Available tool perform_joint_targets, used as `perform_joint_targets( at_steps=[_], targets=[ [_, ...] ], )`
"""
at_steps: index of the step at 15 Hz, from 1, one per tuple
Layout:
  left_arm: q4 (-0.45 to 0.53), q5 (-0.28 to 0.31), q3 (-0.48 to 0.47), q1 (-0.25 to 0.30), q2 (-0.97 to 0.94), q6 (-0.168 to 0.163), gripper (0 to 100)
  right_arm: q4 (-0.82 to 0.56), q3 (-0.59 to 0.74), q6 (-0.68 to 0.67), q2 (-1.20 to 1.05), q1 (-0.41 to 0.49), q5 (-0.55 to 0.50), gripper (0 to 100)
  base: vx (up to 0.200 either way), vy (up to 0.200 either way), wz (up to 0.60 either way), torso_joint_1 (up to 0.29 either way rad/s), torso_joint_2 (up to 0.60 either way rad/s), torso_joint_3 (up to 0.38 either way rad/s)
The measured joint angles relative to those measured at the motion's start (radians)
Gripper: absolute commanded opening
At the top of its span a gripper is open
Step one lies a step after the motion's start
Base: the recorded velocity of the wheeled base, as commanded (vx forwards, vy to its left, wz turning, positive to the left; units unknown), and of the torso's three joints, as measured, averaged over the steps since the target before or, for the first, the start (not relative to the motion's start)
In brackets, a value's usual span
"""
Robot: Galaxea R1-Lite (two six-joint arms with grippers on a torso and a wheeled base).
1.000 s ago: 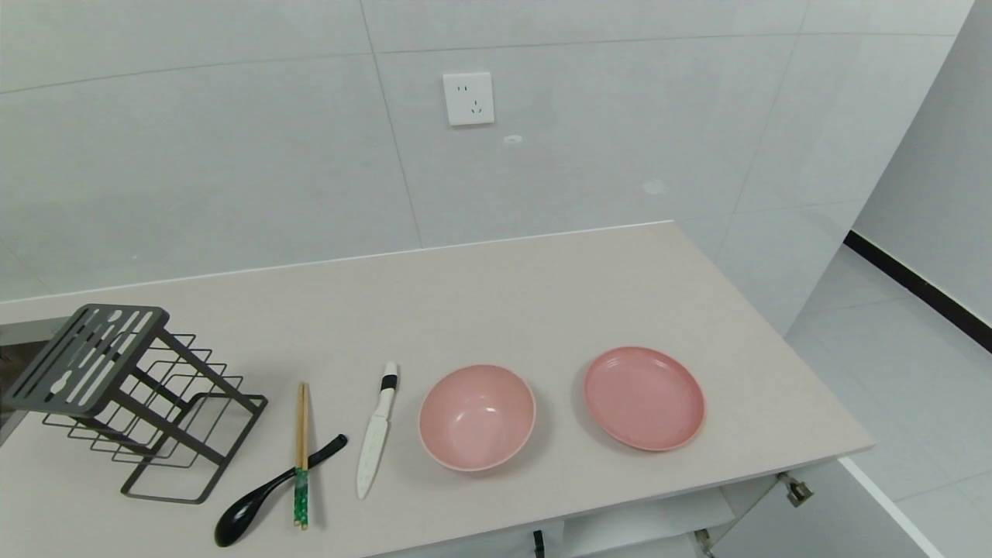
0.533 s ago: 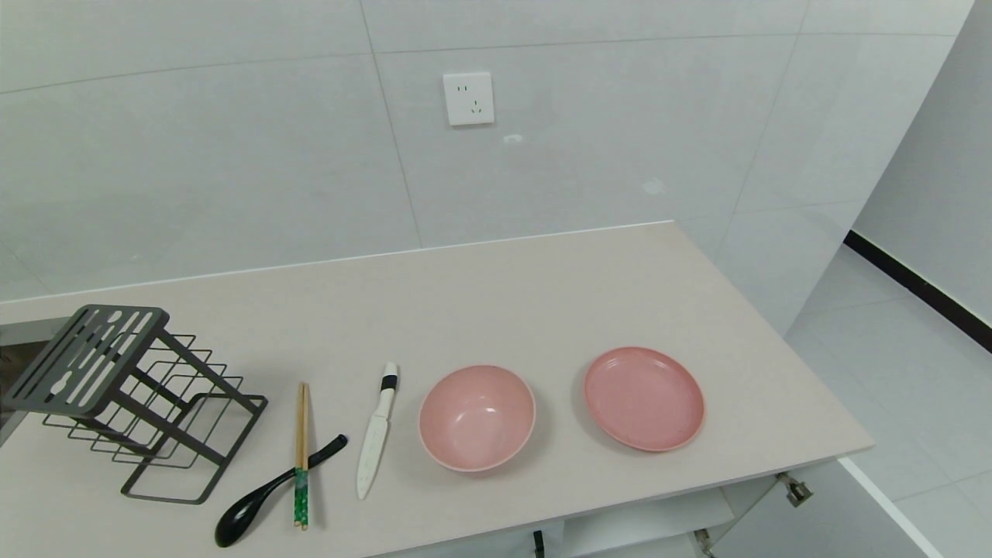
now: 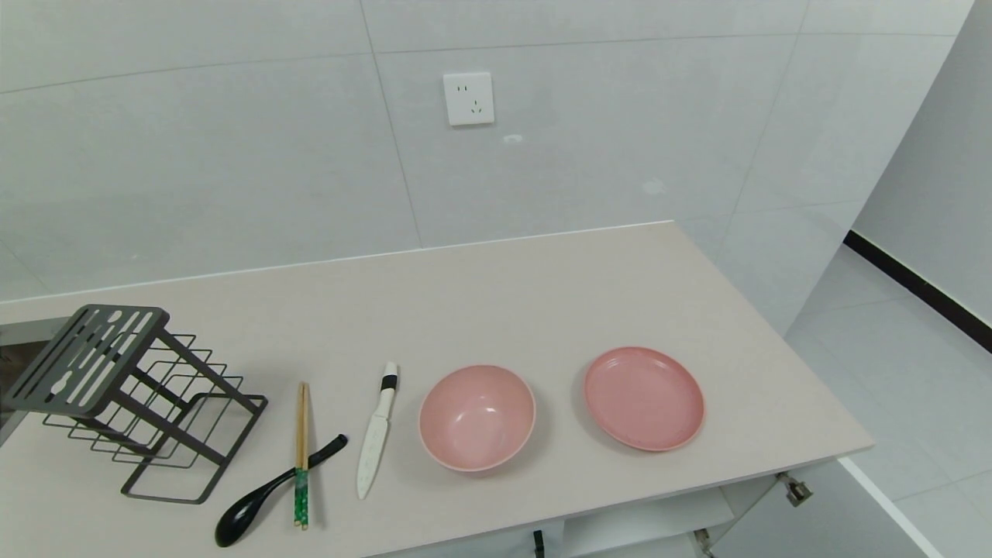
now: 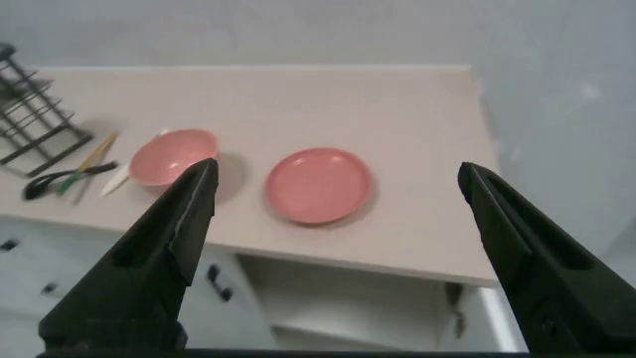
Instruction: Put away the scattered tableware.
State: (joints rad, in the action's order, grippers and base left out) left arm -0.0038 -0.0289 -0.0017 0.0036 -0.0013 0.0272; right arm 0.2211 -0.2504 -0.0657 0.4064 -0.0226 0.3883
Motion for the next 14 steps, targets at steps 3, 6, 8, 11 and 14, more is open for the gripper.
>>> perform_joint_targets(
  at_steps=[3,6,8,11,14],
  targets=[
    [0.0,0.002,0.0,0.0,0.0,0.0,100,0.006,-0.034,0.002,0.18,-0.007,0.037,100,0.0,0.0,0.0,0.0,0.0,0.0],
    [0.0,0.002,0.0,-0.001,0.0,0.001,100,0.019,-0.043,0.089,0.329,-0.009,0.042,100,0.0,0.0,0.0,0.0,0.0,0.0],
    [0.0,0.002,0.0,-0.001,0.0,0.001,100,0.056,-0.036,0.134,0.411,-0.012,0.042,100,0.0,0.0,0.0,0.0,0.0,0.0],
    [0.0,0.002,0.0,-0.001,0.0,0.001,100,0.256,0.002,0.146,0.533,-0.034,0.042,100,0.0,0.0,0.0,0.0,0.0,0.0],
    [0.0,0.002,0.0,0.0,0.0,0.003,100,0.57,0.081,0.169,0.707,-0.045,0.042,100,0.0,0.0,0.0,0.0,0.0,0.0]
  ],
)
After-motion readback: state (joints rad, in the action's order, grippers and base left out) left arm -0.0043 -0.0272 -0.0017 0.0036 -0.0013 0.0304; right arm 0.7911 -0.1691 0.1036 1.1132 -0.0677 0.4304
